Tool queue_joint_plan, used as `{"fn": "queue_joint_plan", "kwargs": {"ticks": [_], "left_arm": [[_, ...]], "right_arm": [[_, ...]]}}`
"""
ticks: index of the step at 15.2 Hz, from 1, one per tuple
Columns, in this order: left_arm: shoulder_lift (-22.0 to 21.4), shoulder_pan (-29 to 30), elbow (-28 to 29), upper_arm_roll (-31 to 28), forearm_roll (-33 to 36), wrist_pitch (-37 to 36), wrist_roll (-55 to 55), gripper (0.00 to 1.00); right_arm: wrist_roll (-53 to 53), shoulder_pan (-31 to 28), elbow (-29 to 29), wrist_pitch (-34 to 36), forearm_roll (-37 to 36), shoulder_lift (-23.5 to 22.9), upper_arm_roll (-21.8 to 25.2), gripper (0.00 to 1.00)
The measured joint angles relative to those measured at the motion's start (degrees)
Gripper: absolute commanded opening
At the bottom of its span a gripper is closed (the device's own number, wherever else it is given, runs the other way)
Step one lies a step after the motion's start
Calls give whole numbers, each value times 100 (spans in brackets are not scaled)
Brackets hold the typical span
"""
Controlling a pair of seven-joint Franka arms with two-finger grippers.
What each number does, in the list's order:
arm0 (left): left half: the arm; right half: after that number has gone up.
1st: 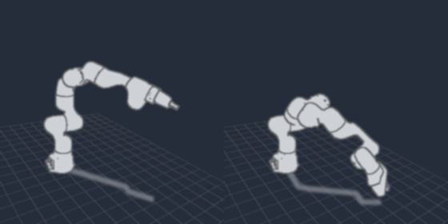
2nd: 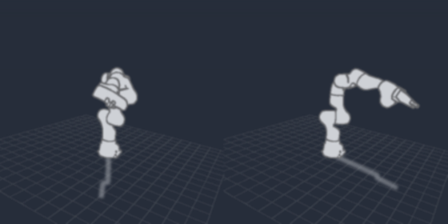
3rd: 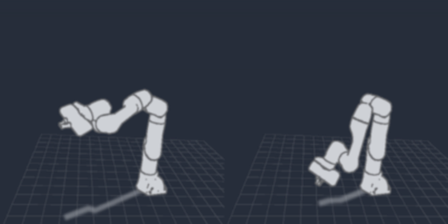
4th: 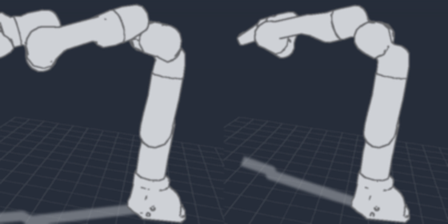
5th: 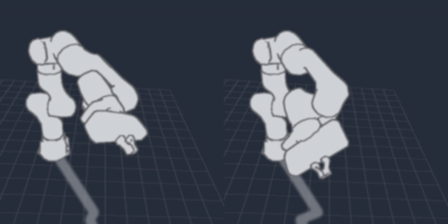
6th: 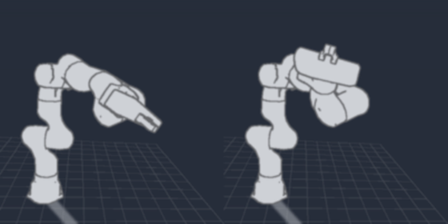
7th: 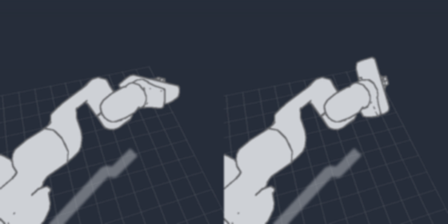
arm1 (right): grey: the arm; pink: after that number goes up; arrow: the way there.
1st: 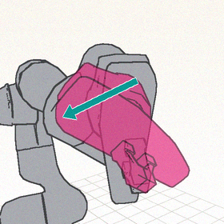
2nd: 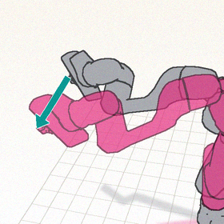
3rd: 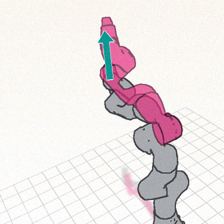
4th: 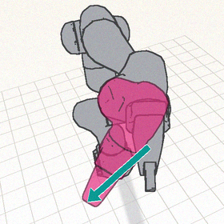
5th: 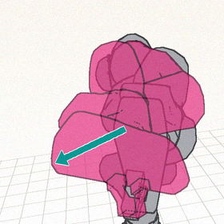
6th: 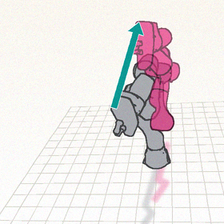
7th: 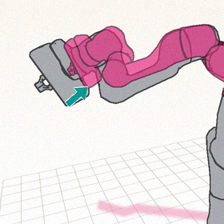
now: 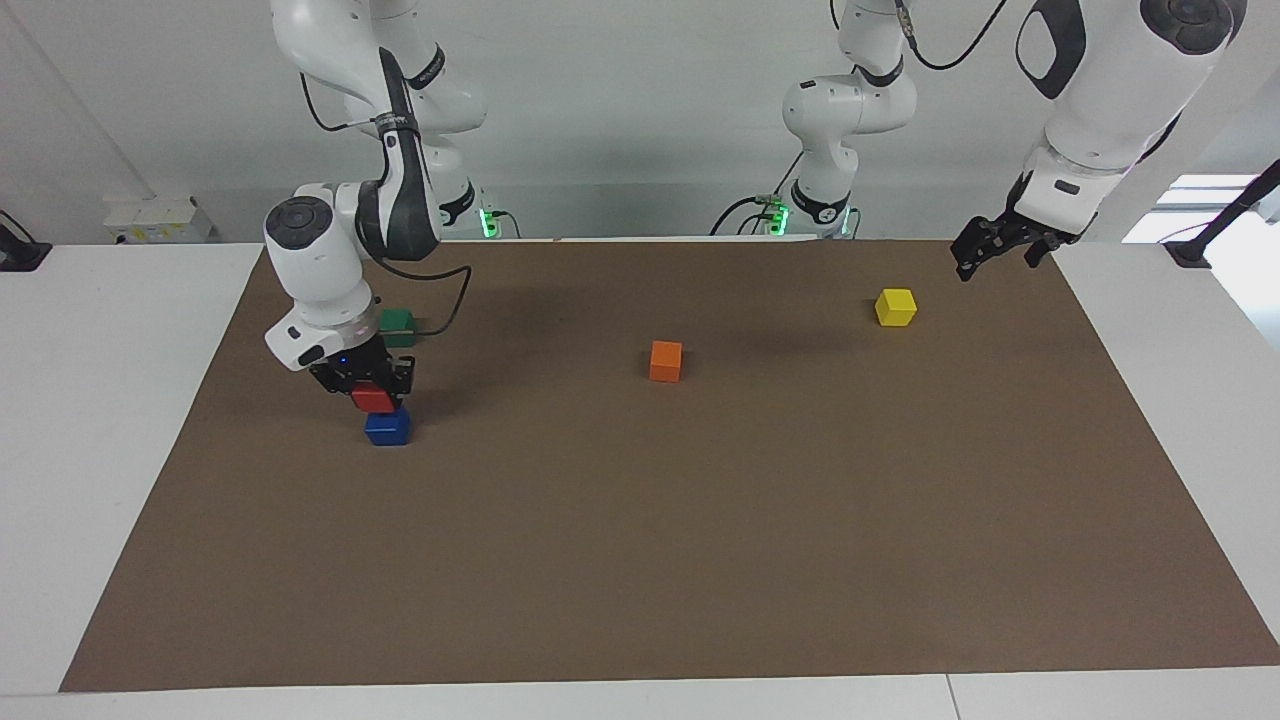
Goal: Transfer red block to right arm and stack on blue block
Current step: 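Lower the red cube onto the blue cube with the right gripper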
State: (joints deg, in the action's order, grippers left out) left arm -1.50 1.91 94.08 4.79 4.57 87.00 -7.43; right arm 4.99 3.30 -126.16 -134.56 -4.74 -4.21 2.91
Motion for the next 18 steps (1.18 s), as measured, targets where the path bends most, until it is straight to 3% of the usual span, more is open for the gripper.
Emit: {"fn": "queue_joint_plan", "kwargs": {"ticks": [18], "left_arm": [[-100, -11, -11, 46, -274, 115, -7, 100]], "right_arm": [[-12, -68, -2, -399, 221, -277, -8, 0]]}}
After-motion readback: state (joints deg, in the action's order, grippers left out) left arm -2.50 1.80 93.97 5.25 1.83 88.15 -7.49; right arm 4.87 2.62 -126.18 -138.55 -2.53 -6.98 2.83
